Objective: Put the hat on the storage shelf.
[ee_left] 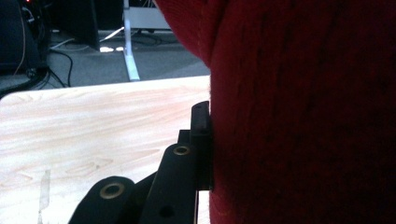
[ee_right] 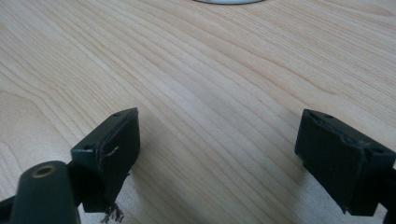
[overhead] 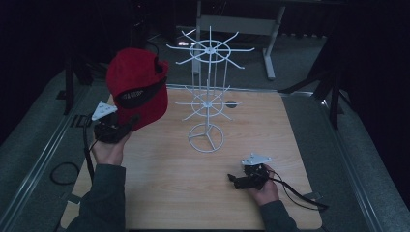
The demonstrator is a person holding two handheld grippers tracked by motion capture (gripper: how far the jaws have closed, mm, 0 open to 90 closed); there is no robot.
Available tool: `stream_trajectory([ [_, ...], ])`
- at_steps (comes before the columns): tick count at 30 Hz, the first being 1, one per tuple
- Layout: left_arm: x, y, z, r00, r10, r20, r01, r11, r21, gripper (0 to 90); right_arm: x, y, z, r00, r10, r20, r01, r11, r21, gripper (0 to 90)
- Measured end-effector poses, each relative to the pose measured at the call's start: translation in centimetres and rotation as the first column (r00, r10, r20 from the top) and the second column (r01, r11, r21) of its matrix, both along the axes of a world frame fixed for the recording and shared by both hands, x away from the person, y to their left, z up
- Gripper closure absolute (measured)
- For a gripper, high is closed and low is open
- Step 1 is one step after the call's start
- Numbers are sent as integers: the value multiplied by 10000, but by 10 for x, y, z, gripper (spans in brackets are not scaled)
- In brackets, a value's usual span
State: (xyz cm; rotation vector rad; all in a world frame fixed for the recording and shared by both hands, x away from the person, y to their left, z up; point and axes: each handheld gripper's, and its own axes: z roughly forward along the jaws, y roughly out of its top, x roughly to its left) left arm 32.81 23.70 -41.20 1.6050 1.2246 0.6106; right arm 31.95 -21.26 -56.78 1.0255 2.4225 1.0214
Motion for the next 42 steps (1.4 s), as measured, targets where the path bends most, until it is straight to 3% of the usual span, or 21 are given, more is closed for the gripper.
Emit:
stream_trajectory([
  [28, 9, -5, 55, 9959, -6, 908, -13, 9998, 212, 836, 0, 0, 0, 10000, 13, -5, -13, 10000, -4, 138],
  [42, 5, -7, 78, 9885, -13, 1509, 59, 9995, -300, 836, 0, 0, 0, 10000, 14, -6, -14, 10000, -4, 138],
])
